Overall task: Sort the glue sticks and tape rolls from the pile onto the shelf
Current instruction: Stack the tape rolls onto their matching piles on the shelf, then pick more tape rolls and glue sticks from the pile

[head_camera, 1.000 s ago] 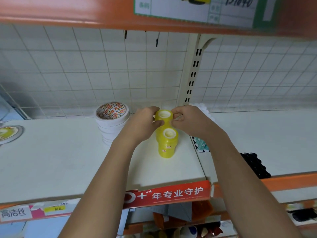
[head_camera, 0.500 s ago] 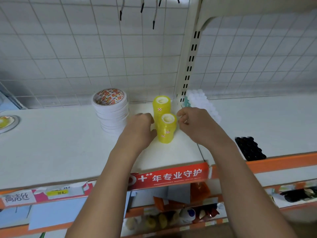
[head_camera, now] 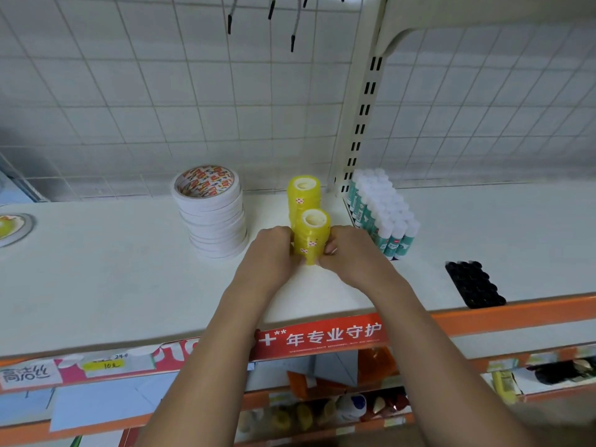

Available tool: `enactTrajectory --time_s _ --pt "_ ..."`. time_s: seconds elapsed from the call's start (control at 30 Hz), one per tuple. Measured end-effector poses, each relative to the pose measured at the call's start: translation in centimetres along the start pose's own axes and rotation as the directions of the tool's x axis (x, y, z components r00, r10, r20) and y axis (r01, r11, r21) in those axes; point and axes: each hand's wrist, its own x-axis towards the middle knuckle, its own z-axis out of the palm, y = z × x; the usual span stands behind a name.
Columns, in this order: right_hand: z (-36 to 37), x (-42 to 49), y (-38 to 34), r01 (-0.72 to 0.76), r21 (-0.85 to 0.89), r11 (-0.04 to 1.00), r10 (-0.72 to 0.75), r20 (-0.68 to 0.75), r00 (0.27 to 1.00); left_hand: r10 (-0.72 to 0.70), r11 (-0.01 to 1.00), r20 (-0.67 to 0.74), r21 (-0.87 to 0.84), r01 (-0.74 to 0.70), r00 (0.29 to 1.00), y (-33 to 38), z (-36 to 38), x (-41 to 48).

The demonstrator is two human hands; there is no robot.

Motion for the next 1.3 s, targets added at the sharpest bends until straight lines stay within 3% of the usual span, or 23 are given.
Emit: enactTrajectory --time_s 0.47,0.6,0.67,0.8,1.03,1.13,1.3 --pt "-0.2 2.1 -0.4 -0.038 0.020 0.999 0.038 0.006 0.999 -0.010 1.000 -0.028 0.009 0.010 1.000 -0.5 -0.3 2.1" --pt "-0.4 0.0 -0.6 -0.101 -0.192 0.976 0.112 0.045 0.993 -0.017 0.998 0.017 0.063 0.016 1.000 -1.4 -0.9 1.2" --pt "-0.3 -1.3 -1.6 -0.065 -0.282 0.957 0.094 0.090 0.991 0.027 0.991 0.083 0.125 -0.038 0.996 -2.1 -1.6 0.2" --pt "0.7 -3.1 -6.1 0.097 -0.258 0.961 -0.068 0.121 0.990 0.095 0.984 0.221 0.124 -0.125 0.971 -4.0 -4.2 -3.2" --pt "7.0 -2.2 -16.7 0.368 -0.147 0.918 -0.364 0.059 0.930 -0.158 0.969 0.087 0.205 0.138 0.984 -12.1 -11.4 -11.3" --pt "11.5 -1.8 -22.4 0.427 -0.076 0.901 -0.420 0.092 0.903 -0.272 0.946 0.019 0.190 0.263 0.962 -17.0 -14.6 -15.0" --pt "18.4 -1.9 -31.4 0.526 0.007 0.850 -0.521 0.154 0.840 -0.343 0.901 -0.189 0.210 0.379 0.920 -25.0 -19.6 -20.3"
